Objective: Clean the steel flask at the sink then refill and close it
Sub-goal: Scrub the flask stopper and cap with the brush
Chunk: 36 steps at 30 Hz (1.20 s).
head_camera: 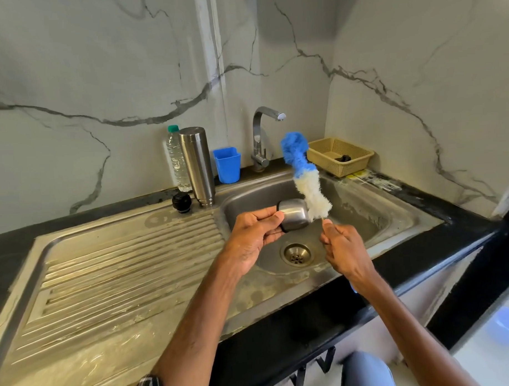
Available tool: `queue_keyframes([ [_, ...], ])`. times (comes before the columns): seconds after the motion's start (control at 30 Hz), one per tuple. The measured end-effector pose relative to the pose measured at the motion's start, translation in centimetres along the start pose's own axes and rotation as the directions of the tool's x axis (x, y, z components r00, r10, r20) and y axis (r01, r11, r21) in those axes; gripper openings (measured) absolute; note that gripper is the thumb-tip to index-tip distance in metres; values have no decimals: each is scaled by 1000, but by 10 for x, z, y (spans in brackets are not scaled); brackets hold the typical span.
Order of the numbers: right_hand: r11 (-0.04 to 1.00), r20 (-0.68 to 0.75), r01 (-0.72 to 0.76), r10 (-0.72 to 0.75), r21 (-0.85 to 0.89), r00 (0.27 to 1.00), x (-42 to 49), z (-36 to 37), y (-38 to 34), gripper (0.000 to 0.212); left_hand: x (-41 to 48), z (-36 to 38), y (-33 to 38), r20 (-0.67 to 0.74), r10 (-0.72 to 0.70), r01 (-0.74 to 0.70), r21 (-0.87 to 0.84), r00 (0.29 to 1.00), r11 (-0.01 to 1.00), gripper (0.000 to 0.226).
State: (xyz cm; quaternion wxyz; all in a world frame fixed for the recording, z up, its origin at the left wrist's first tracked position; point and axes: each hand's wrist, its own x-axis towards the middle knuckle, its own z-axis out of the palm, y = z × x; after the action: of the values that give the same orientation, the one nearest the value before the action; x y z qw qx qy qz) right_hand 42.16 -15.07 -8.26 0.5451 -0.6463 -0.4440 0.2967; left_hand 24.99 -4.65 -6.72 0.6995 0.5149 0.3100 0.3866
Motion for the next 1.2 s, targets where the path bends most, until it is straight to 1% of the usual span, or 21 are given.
queue_keyframes([
  [0.13, 995, 85, 89, -85, -36, 993, -6, 6, -3, 49, 6, -7, 3, -64, 2, -5, -46, 998, 999, 43],
  [0.27, 1000, 2, 22, -22, -22, 1000, 1, 0, -2, 50, 2, 1, 2, -19, 2, -2, -14, 1000, 1000, 38],
  [0.37, 993, 56, 107, -104, -51, 993, -4, 4, 0, 50, 3, -2, 2, -64, 15, -17, -39, 998, 999, 33],
  [0.4, 992, 68, 115, -111, -58, 992, -4, 4, -1, 49, 4, -4, 3, -72, 12, -16, -51, 997, 999, 32],
  [0.47, 996, 21, 79, -78, -53, 997, 1, -1, -3, 48, 2, 1, 6, -38, 4, -6, -62, 999, 998, 32],
  [0.53, 998, -13, 47, -48, -33, 999, 0, -1, -2, 50, -2, 5, 3, -20, 12, -13, -80, 1000, 997, 25],
  [0.6, 996, 31, 86, -85, -23, 996, -5, 2, 0, 50, -2, 3, 4, -46, 25, -31, -122, 999, 992, 19],
  [0.67, 995, 50, 100, -98, -26, 994, -6, 4, -3, 50, 1, 1, 7, -50, 25, -31, -130, 998, 991, 21],
  [0.77, 999, -3, 37, -37, -4, 999, -5, 0, -5, 51, -1, 6, 3, -21, 37, -38, -66, 999, 997, 20],
  [0.87, 995, 51, 102, -101, -22, 994, -12, 4, -2, 50, 0, 4, 2, -79, 78, -81, -37, 994, 996, 24],
  [0.93, 991, 67, 116, -112, -67, 991, -10, 5, -3, 49, 4, 2, 0, -93, 100, -96, 48, 991, 994, 31],
  [1.0, 995, 29, 75, -74, -69, 997, -7, 4, -3, 49, 5, 6, -5, -99, 106, -91, 148, 989, 985, 35],
  [1.03, 996, 14, 66, -65, -62, 998, -6, 5, -3, 49, 5, 7, -7, -109, 106, -87, 167, 988, 982, 36],
  [1.13, 991, 48, 106, -102, -79, 994, -7, 7, -4, 50, 6, 1, -7, -115, 126, -110, 133, 985, 985, 39],
  [1.2, 991, 26, 97, -96, -87, 995, -6, 5, -7, 50, 6, 1, -4, -114, 151, -132, 160, 982, 978, 38],
])
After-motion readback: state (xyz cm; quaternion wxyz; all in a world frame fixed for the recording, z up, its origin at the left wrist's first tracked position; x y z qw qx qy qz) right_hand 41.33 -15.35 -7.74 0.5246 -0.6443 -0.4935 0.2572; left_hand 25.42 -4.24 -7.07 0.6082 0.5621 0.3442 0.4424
